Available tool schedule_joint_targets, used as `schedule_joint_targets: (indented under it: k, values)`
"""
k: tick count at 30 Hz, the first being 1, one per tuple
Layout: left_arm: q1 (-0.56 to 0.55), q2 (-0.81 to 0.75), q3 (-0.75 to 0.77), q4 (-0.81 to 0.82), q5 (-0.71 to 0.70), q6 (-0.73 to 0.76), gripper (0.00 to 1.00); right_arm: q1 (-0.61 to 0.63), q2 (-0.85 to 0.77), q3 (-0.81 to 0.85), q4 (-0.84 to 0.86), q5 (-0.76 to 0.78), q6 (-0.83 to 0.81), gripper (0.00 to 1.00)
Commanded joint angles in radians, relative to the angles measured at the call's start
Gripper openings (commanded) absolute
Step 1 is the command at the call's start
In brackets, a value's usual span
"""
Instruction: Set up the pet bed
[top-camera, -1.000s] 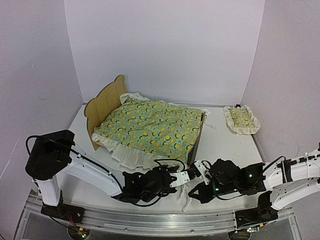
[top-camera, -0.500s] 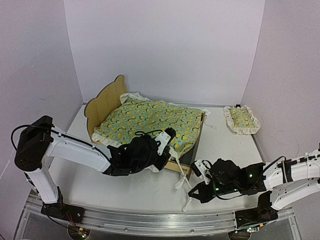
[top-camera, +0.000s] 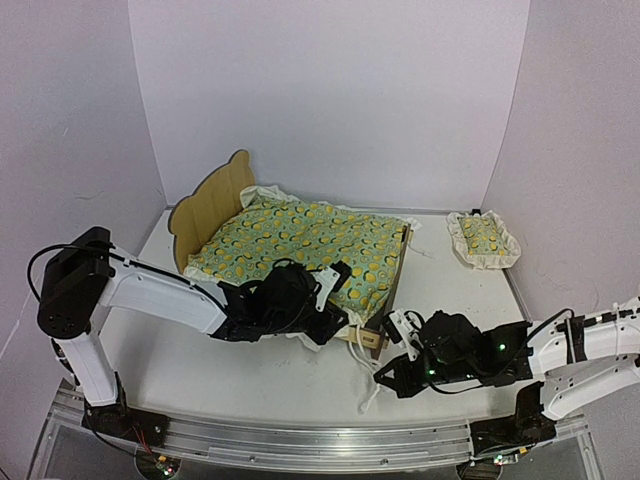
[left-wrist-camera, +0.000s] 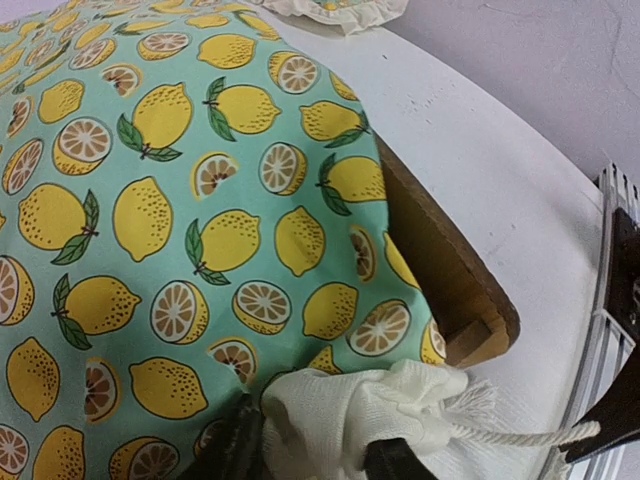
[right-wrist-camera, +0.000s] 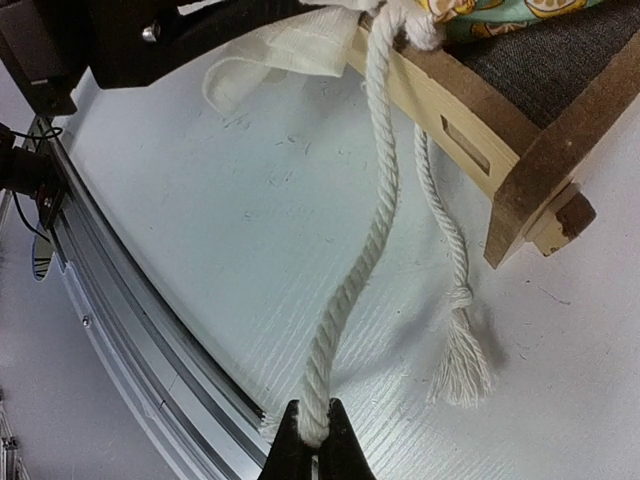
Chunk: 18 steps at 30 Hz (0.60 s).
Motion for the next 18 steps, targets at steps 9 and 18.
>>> schedule_joint_targets:
  k: [9,18]
  values:
    - [-0.253,-0.311,-0.262,0.157,-0.269,0.01,0.75,-0.008,0.053,0.058,0.14,-0.147,0.0,0.0]
    - [-0.294,-0.103,-0.267,0.297,-0.028,-0.002,0.82,-0.014,0.087,0.099,0.161,-0.201,0.024,0.0]
